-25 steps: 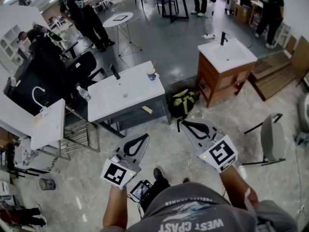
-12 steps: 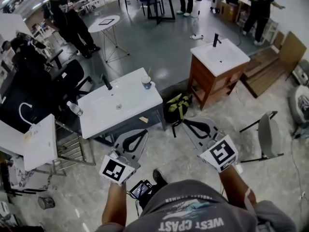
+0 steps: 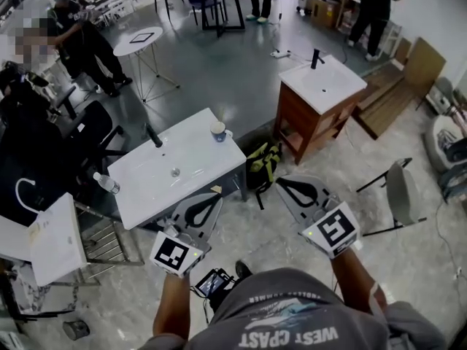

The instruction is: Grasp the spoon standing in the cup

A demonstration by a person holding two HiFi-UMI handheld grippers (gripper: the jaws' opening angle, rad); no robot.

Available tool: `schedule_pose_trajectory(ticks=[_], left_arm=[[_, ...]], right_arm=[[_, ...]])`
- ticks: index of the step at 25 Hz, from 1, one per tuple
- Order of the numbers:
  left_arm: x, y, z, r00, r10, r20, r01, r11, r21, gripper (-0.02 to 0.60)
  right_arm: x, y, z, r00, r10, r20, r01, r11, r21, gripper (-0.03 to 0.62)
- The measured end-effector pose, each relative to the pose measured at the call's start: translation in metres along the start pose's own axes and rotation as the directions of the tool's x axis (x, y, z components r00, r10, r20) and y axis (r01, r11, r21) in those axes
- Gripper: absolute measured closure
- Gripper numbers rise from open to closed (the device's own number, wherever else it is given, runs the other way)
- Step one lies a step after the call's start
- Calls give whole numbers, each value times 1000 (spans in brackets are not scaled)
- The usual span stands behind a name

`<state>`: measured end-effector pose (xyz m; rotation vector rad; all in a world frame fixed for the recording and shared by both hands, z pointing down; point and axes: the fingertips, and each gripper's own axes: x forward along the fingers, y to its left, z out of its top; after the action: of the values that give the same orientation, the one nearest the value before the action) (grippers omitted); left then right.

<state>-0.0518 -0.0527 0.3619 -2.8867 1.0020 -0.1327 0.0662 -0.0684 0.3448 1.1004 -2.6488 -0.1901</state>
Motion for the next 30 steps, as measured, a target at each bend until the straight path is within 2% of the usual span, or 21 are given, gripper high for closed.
schedule_pose_trajectory(ticks=[9, 13, 15, 18, 21, 26, 30], left_arm=[[-22, 25, -10, 997, -70, 25, 70, 998, -3, 580], [-26, 37, -8, 994, -77, 73, 77, 997, -8, 580], [-31, 44, -8, 995, -54, 90, 57, 998, -37, 580], [-48, 47, -14, 997, -11, 73, 16, 998, -66, 580], [-51, 47, -17, 998, -13, 55, 17, 998, -68, 580], [-50, 64, -16, 997, 37, 69, -33, 998, -62, 580], [-38, 73, -17, 997, 61, 49, -59, 997, -46, 580]], right_arm=[[32, 23, 10, 999, -50, -21, 50, 999, -3, 562], [44, 28, 12, 997, -55, -50, 54, 998, -15, 562], [51, 29, 14, 997, -53, -64, 51, 998, -21, 562], [60, 42, 20, 997, -13, -69, 12, 1000, -19, 562], [61, 44, 21, 997, -3, -74, 0, 1000, -30, 562], [84, 37, 29, 998, 47, -49, -50, 997, -64, 562], [99, 23, 32, 995, 91, -27, -93, 992, -86, 562]])
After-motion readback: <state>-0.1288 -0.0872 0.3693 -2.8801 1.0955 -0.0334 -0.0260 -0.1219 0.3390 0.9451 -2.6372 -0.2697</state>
